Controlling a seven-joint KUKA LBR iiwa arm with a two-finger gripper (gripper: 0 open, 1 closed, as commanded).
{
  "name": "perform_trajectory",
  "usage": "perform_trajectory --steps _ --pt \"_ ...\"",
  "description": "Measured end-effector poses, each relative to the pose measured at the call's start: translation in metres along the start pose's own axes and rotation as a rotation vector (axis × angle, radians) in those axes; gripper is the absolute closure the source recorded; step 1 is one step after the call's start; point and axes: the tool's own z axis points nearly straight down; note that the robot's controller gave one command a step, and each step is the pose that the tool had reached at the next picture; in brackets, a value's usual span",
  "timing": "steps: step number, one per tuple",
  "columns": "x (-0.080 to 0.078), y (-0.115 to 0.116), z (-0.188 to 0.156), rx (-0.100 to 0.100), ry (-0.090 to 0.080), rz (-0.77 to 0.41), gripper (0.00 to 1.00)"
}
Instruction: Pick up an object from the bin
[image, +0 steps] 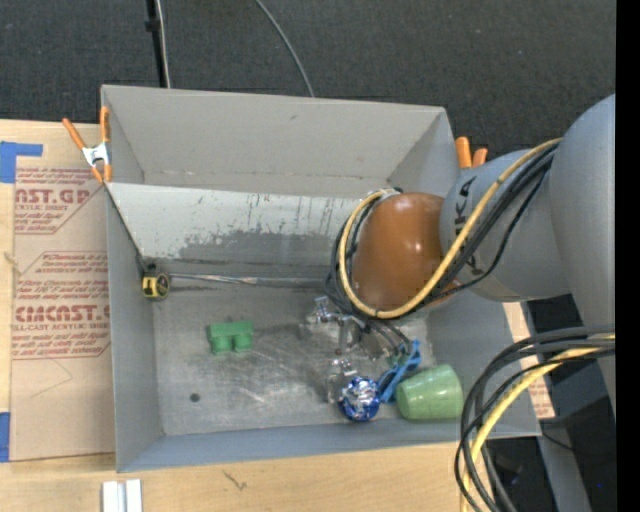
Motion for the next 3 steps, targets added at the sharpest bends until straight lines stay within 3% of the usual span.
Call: perform_trajectory --steps 1,2,3 --pt "0.036 -0.113 -0.061 0.009 0.005 0.112 0.0" --pt "0.034 -0.082 -0.002 0.009 -0.006 0.37 0.0" --pt "0.035 -0.08 -0.004 0.005 0.002 0.367 1.0"
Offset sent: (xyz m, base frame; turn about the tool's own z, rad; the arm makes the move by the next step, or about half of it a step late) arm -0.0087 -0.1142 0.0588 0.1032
